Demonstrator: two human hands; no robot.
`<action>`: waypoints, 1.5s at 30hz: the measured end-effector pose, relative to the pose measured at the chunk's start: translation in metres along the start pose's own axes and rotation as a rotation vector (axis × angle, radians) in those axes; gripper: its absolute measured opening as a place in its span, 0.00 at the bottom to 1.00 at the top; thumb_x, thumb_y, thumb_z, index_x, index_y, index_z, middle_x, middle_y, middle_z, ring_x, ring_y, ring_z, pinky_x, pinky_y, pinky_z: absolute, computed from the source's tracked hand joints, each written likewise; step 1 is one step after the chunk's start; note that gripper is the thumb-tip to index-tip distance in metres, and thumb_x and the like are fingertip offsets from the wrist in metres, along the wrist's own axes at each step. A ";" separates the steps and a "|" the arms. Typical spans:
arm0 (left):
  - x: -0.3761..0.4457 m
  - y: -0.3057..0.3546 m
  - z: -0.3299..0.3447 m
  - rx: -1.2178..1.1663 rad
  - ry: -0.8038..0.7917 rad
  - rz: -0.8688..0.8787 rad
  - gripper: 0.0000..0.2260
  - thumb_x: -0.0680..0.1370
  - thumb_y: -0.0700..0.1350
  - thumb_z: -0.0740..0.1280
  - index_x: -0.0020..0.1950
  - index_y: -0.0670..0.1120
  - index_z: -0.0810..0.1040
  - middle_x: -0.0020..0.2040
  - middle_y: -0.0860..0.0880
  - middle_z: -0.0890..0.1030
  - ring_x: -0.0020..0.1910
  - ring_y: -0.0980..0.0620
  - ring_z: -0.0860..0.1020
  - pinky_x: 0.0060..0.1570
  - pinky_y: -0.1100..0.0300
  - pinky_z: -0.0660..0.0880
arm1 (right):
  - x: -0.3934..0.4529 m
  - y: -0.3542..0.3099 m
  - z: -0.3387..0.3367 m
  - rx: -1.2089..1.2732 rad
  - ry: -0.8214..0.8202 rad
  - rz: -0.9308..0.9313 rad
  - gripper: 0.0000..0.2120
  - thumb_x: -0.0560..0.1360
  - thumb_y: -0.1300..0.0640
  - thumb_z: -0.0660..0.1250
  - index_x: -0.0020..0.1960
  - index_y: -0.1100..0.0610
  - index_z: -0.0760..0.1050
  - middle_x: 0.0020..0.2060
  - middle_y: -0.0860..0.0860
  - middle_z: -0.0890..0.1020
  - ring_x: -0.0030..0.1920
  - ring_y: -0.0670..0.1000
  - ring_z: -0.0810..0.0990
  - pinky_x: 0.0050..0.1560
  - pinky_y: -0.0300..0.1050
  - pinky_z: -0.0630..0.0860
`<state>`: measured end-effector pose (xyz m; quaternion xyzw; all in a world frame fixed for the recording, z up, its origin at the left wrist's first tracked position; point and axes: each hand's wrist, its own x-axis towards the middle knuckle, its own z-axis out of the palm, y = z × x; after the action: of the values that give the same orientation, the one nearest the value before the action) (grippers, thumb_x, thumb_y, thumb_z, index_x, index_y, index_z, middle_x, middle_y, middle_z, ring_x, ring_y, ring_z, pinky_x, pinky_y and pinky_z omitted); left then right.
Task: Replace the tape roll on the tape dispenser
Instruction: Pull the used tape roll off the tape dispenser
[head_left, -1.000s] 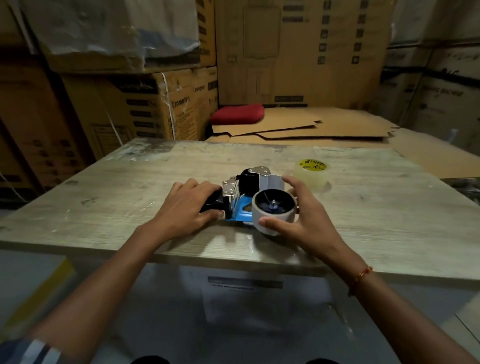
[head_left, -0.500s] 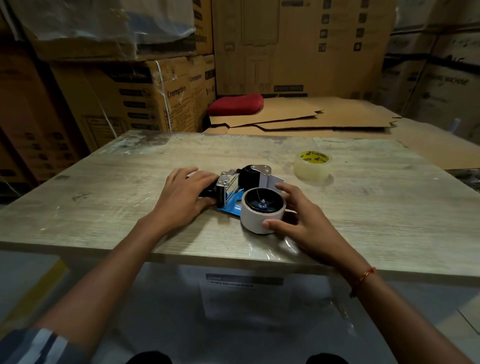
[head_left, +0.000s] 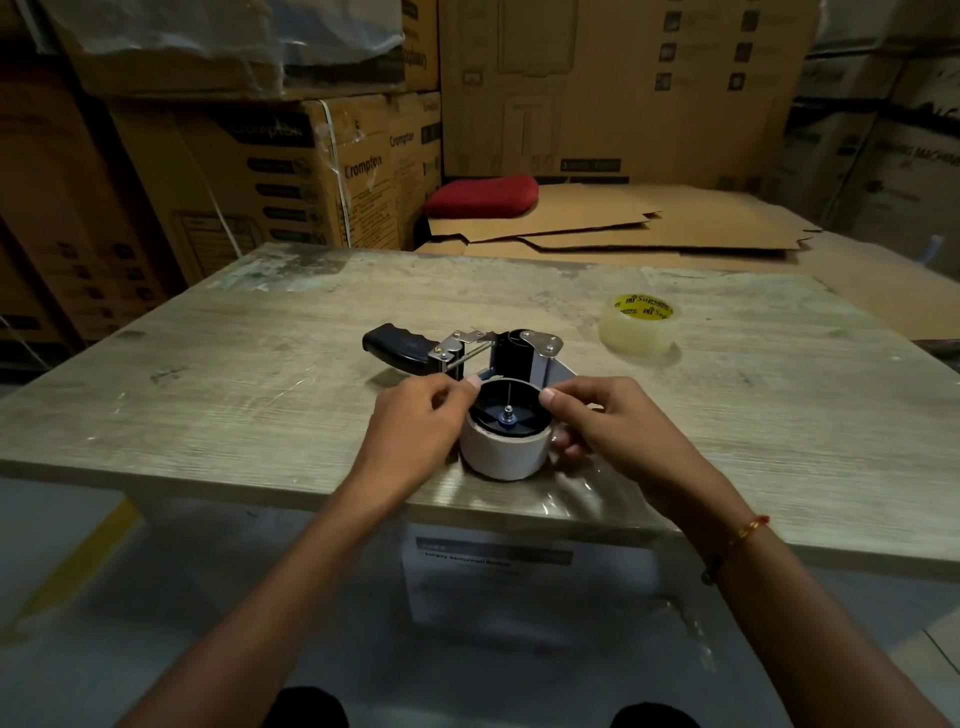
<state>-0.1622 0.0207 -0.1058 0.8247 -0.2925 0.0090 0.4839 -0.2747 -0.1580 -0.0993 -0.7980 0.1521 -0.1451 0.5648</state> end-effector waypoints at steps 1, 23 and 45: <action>0.002 0.000 -0.001 -0.005 -0.030 -0.027 0.19 0.79 0.57 0.63 0.42 0.44 0.83 0.35 0.42 0.82 0.36 0.43 0.80 0.41 0.42 0.80 | 0.002 -0.001 0.002 -0.037 0.017 -0.003 0.09 0.80 0.52 0.67 0.53 0.54 0.84 0.30 0.51 0.80 0.30 0.47 0.79 0.37 0.47 0.79; -0.007 -0.018 -0.008 0.069 -0.227 0.421 0.15 0.70 0.52 0.76 0.52 0.49 0.77 0.64 0.51 0.73 0.64 0.56 0.74 0.61 0.60 0.76 | -0.013 0.014 -0.001 -0.431 -0.068 -0.480 0.15 0.71 0.45 0.73 0.54 0.49 0.77 0.56 0.46 0.76 0.56 0.46 0.78 0.52 0.45 0.82; 0.000 -0.016 -0.011 0.214 -0.329 0.451 0.23 0.68 0.66 0.72 0.53 0.54 0.72 0.61 0.56 0.73 0.59 0.57 0.73 0.55 0.57 0.76 | -0.009 0.007 0.004 -0.170 -0.074 -0.335 0.33 0.65 0.41 0.78 0.63 0.45 0.67 0.57 0.42 0.79 0.61 0.43 0.79 0.57 0.49 0.82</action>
<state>-0.1513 0.0352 -0.1128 0.7757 -0.5402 0.0132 0.3261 -0.2823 -0.1534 -0.1081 -0.8618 0.0081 -0.1942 0.4686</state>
